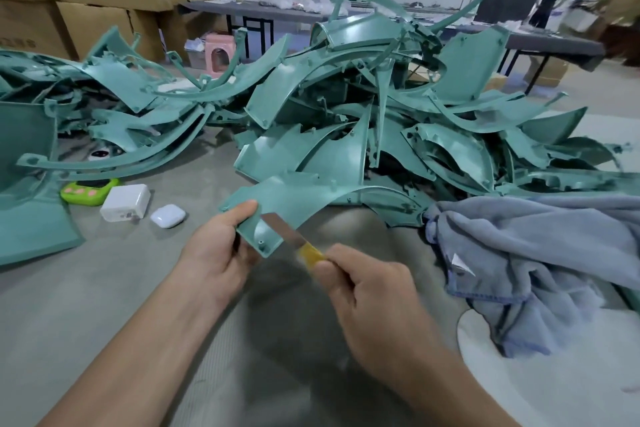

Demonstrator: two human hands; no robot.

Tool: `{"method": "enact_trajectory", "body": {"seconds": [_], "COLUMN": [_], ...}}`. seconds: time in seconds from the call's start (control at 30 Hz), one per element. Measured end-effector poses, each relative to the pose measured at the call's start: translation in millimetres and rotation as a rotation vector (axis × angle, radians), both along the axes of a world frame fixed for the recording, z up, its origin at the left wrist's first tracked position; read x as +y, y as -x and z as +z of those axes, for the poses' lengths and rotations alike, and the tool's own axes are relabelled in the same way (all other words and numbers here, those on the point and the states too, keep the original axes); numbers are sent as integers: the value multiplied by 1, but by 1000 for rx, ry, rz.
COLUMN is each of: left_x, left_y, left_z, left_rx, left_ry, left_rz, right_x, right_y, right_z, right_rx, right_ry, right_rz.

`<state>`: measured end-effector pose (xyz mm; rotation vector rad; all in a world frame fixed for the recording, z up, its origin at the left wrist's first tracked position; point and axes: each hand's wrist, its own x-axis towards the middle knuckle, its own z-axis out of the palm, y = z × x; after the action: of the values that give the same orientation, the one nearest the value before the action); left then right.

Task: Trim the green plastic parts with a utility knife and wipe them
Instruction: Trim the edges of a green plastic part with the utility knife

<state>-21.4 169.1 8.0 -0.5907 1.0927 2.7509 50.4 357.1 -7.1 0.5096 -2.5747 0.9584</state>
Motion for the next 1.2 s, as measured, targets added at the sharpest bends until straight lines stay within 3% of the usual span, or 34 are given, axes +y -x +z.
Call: {"method": "enact_trajectory", "body": {"seconds": [0.07,0.17,0.23,0.33,0.4,0.47,0.53,0.63,0.7,0.8,0.9,0.97,1.1,1.2], "left_x": [0,-1,-3,-1,1,2,0,-6,-7,-2,2,-2,-17,-21], "left_y": [-2,-2,-2,2,3,4,3,2,3,5,4,2,5,9], "left_z": [0,-2,-3,-3,-4,-5,-5,-4,-3,-4,-6,-6,-3,-1], "left_rx": [-5,-24,-24,-12,-11,-20,-31,-32,-20,-11,3,11,15,29], "left_ry": [-10,9,14,22,55,63,36,10,10,47,63,43,12,-12], "left_rz": [0,-14,-27,-20,-2,-4,-13,-26,-23,-8,-8,-18,-16,2], "right_x": [0,26,43,34,14,2,6,43,61,43,14,17,61,77], "right_y": [5,28,36,18,4,2,14,36,39,20,8,21,47,53], "right_z": [0,2,4,6,5,0,1,6,8,9,1,0,-1,-7], "right_rx": [50,16,29,48,26,50,45,-35,-50,-35,-34,-43,-145,-163], "right_ry": [-72,-13,81,178,66,-74,-70,-24,45,170,35,67,243,373], "right_rz": [-84,-453,-538,-235,-19,28,-122,-537,-632,-300,-42,-139,-629,-689]}}
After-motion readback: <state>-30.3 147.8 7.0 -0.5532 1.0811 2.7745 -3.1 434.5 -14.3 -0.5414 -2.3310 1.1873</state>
